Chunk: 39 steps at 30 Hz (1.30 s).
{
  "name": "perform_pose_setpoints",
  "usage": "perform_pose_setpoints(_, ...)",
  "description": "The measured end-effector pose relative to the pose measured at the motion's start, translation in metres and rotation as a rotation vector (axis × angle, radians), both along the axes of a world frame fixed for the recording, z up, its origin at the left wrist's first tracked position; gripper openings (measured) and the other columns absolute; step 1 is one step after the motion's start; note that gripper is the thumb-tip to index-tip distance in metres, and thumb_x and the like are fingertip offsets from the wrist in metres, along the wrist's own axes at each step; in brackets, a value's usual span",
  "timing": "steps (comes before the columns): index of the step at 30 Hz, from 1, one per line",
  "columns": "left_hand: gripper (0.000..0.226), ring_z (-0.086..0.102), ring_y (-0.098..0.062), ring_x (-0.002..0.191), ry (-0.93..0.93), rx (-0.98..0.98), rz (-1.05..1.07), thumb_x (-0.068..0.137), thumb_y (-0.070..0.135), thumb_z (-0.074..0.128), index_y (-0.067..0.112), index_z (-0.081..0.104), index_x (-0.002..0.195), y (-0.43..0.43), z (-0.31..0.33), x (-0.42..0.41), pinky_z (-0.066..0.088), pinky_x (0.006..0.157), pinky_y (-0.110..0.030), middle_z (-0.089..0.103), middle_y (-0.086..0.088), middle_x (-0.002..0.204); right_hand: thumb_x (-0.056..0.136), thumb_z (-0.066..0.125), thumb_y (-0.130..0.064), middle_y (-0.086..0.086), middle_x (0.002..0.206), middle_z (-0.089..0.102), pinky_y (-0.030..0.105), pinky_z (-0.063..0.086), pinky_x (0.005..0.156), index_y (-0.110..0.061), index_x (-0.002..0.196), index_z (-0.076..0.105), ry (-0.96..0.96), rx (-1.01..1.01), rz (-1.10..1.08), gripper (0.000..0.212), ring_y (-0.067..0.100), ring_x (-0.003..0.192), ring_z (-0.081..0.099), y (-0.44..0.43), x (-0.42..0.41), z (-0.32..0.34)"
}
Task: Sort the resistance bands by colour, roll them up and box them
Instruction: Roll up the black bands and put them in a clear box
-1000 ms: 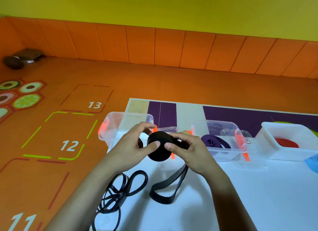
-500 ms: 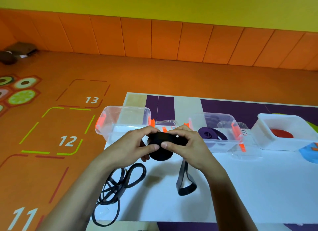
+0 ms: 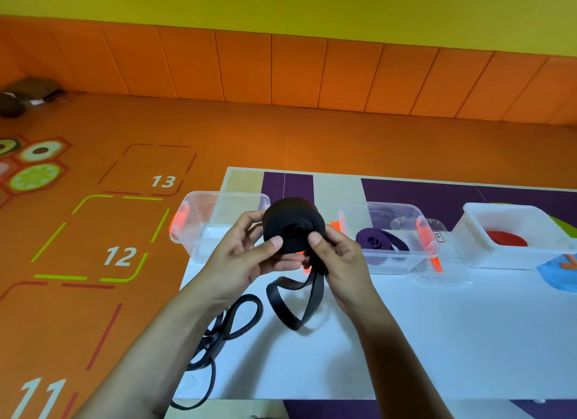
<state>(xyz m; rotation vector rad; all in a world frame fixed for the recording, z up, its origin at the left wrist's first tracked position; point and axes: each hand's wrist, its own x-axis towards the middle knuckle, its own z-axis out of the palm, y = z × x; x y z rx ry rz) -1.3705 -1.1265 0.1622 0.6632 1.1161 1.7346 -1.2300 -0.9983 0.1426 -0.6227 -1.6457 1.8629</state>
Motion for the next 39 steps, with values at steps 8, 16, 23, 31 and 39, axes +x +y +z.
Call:
perform_pose_setpoints(8,0.035,0.07,-0.025,0.076,0.737,-0.403,0.009,0.091,0.027,0.074,0.032,0.055,0.12,-0.013,0.011,-0.016,0.062,0.064,-0.04,0.059,0.018,0.119,0.089,0.077,-0.02,-0.01,0.082,0.07,0.018,0.045,0.062,-0.024,0.109,0.077,-0.156,0.182,0.038,0.02,0.005,0.061,0.054,0.008,0.01,0.006)
perform_pose_setpoints(16,0.023,0.071,-0.028,0.072,0.864,-0.319,-0.157,0.096,0.031,0.068,0.028,0.057,0.115,-0.013,0.025,-0.019,0.06,0.075,-0.05,0.066,0.008,0.104,0.084,0.082,-0.018,-0.007,0.09,0.071,0.019,0.047,0.075,-0.023,0.1,0.078,-0.136,0.257,0.103,0.018,0.006,0.079,0.062,0.008,0.013,0.014)
perform_pose_setpoints(23,0.031,0.073,-0.046,0.08,0.486,-0.161,-0.095,0.095,0.022,0.065,0.009,0.048,0.117,-0.006,0.014,-0.002,0.062,0.08,-0.052,0.058,-0.012,0.121,0.089,0.075,-0.022,-0.009,0.086,0.072,0.017,0.049,0.07,-0.013,0.113,0.073,-0.025,0.168,0.067,0.026,0.006,0.076,0.063,0.008,0.018,0.009)
perform_pose_setpoints(31,0.029,0.075,-0.042,0.089,0.245,-0.227,-0.006,0.095,0.019,0.062,0.01,0.047,0.117,-0.006,0.007,0.006,0.063,0.07,-0.046,0.059,-0.017,0.129,0.094,0.069,-0.033,0.001,0.064,0.05,0.025,0.04,0.058,-0.023,0.103,0.075,-0.052,0.049,-0.004,0.016,0.016,0.059,0.045,-0.003,0.002,-0.009)
perform_pose_setpoints(39,0.034,0.065,-0.024,0.066,1.03,-0.461,-0.132,0.084,0.053,0.073,0.045,0.062,0.115,-0.024,0.037,-0.03,0.059,0.065,-0.041,0.065,0.013,0.108,0.086,0.081,-0.018,0.0,0.087,0.074,0.023,0.053,0.08,-0.016,0.101,0.078,-0.145,0.178,0.235,0.016,0.014,0.084,0.068,0.001,0.003,0.005)
